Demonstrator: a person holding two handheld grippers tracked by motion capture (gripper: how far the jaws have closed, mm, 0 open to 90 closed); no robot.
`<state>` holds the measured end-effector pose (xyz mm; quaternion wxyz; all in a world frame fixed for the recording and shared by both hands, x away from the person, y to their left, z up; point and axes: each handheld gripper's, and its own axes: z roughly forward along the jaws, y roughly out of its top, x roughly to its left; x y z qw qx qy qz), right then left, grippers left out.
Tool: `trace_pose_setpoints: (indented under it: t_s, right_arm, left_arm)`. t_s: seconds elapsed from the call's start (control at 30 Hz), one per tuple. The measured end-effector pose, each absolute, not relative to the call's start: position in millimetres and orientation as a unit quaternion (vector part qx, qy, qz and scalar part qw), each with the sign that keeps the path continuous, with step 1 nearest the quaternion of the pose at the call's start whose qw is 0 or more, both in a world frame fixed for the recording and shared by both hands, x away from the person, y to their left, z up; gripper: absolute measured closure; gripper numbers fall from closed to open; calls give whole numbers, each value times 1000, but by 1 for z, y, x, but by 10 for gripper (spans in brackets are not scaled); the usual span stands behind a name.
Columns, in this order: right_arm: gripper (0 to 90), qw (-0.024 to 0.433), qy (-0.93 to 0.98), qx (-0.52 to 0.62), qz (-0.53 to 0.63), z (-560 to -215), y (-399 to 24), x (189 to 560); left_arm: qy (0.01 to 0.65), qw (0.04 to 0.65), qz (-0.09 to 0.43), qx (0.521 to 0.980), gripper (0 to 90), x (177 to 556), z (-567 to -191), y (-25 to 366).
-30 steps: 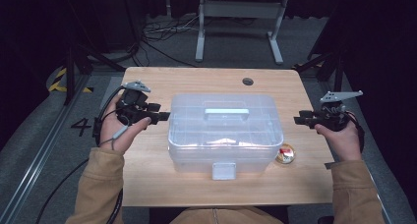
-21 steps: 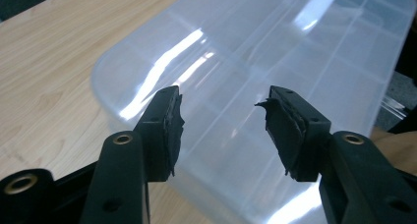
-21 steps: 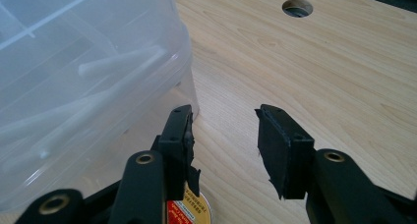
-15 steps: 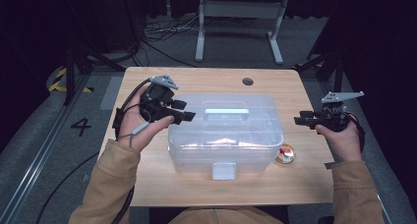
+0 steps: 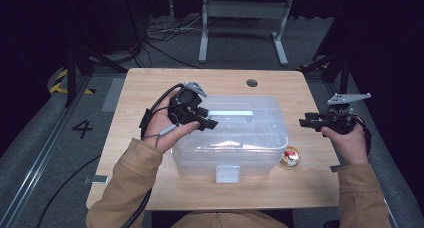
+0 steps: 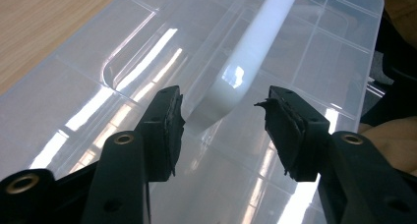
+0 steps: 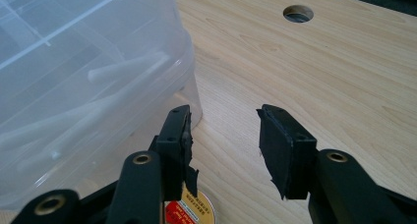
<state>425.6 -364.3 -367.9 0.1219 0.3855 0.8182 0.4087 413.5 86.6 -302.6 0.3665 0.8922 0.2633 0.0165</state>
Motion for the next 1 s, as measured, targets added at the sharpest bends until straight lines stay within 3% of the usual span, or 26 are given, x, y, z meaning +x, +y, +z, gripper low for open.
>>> trace_pose_setpoints:
  t_s: [0.2,0.3,0.4,0.5,0.73,1.0]
  right_arm:
    - [559,121,819,385,408,-368,-364,426]
    - [562,123,819,384,409,-368,-364,426]
    - [639,128,821,373,412,-369,-363,425]
    - [692,117,826,364,414,-369,-361,423]
    - [715,120,831,353,413,-368,-360,418]
    - [787,79,835,335,429,-364,-360,406]
  left_arm:
    - [263,357,18,896,527,417,-308,81]
    - [246,355,40,901,596,417,-310,79]
    - [247,360,53,898,698,416,-307,80]
    - [243,354,77,900,731,413,-305,79]
    - [243,352,88,900,757,415,-303,78]
    - [249,355,81,897,758,422,-296,78]
